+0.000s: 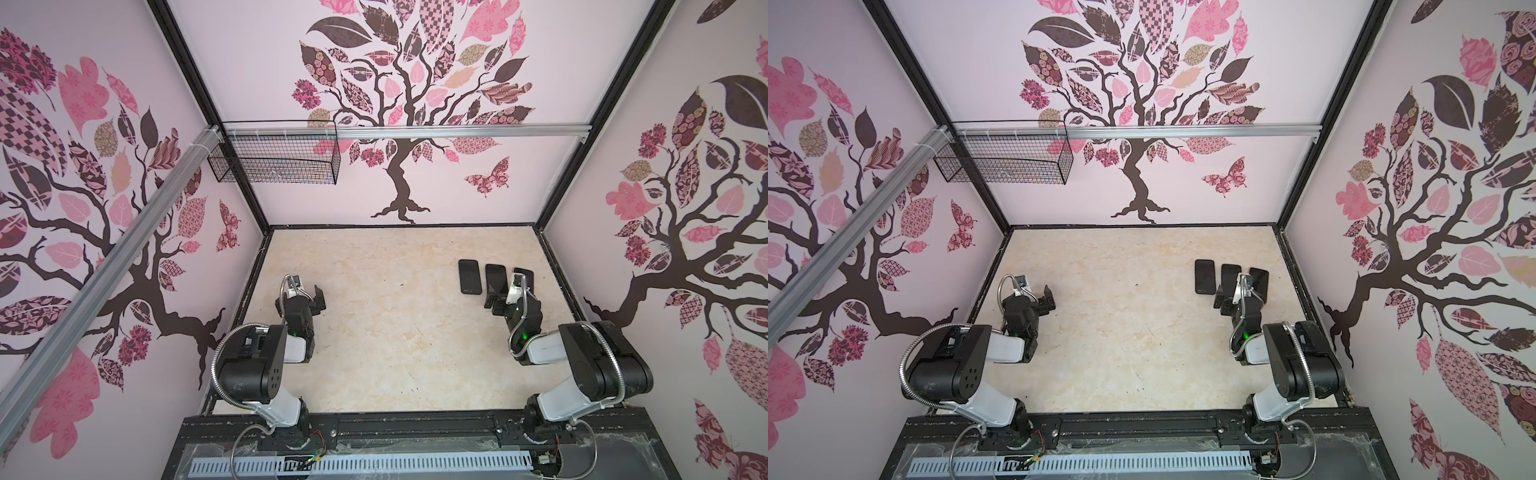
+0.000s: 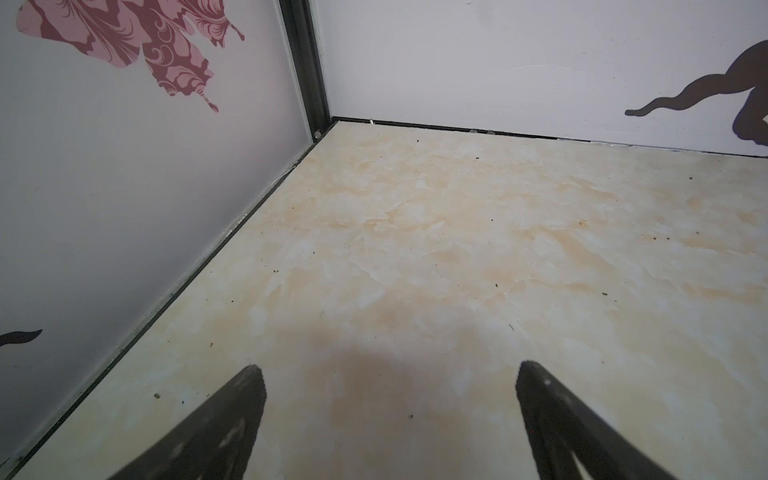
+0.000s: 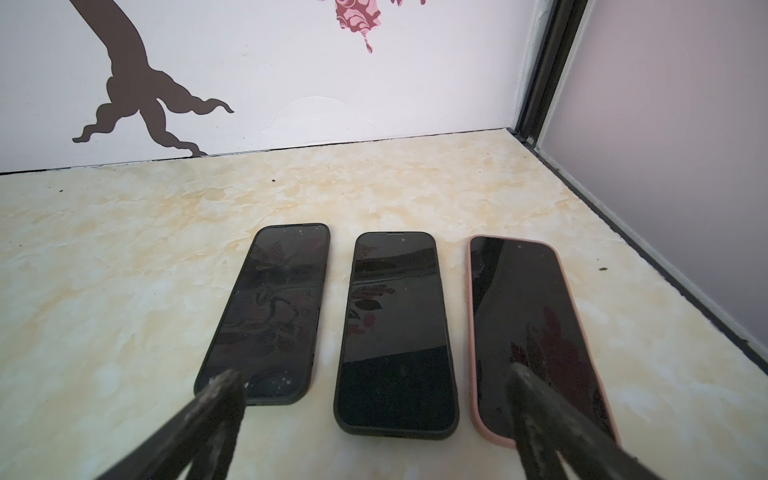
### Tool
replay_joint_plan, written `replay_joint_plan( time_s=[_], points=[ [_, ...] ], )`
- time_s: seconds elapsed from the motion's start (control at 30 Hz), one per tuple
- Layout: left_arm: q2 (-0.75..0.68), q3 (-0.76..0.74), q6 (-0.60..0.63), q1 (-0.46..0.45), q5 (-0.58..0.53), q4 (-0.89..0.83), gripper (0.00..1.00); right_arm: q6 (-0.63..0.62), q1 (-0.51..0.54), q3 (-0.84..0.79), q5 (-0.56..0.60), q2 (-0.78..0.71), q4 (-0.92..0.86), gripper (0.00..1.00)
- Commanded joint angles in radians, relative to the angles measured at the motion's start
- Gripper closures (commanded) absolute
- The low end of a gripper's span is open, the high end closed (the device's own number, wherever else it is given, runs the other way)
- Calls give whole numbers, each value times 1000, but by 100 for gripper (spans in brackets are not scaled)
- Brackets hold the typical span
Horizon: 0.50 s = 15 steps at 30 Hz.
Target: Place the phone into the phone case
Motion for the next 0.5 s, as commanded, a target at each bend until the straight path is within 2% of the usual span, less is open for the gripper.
replay_joint_plan(
  time_s=[0.0,0.47],
  points=[
    [-3,16,-7,4,1,31,3,4,-4,16,-1,-1,16,0],
    [-4,15,-7,4,1,29,3,4,-4,16,-1,0,15,0]
  ],
)
